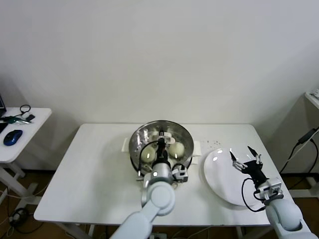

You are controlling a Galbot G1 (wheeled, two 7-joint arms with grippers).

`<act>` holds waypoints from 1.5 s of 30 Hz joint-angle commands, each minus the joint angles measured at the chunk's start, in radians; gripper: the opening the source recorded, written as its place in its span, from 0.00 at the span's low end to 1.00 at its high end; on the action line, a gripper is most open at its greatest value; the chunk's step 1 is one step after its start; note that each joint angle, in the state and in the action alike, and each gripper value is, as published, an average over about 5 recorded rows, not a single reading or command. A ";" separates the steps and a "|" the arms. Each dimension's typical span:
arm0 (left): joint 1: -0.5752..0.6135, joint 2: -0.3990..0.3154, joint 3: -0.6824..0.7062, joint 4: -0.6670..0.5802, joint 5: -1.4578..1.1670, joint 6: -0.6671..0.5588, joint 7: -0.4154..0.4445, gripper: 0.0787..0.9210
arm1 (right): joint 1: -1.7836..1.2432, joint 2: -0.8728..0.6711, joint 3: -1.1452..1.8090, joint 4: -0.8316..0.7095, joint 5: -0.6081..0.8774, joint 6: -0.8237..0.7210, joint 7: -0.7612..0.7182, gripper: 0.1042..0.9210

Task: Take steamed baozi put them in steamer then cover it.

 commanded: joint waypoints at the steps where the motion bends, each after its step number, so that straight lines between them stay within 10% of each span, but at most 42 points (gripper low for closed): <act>1: 0.001 0.002 0.002 0.009 -0.031 0.049 -0.055 0.08 | -0.003 0.004 0.003 0.000 -0.005 0.004 -0.006 0.88; 19: 0.009 0.028 -0.011 -0.025 -0.075 0.049 -0.032 0.11 | -0.008 0.011 0.020 -0.010 -0.005 -0.001 -0.026 0.88; 39: 0.147 0.186 -0.038 -0.358 -0.300 0.049 -0.062 0.78 | -0.011 0.011 0.045 0.046 0.015 -0.236 0.010 0.88; 45: 0.212 0.240 -0.114 -0.416 -0.592 0.009 -0.209 0.88 | -0.004 0.011 0.043 0.056 0.025 -0.245 0.014 0.88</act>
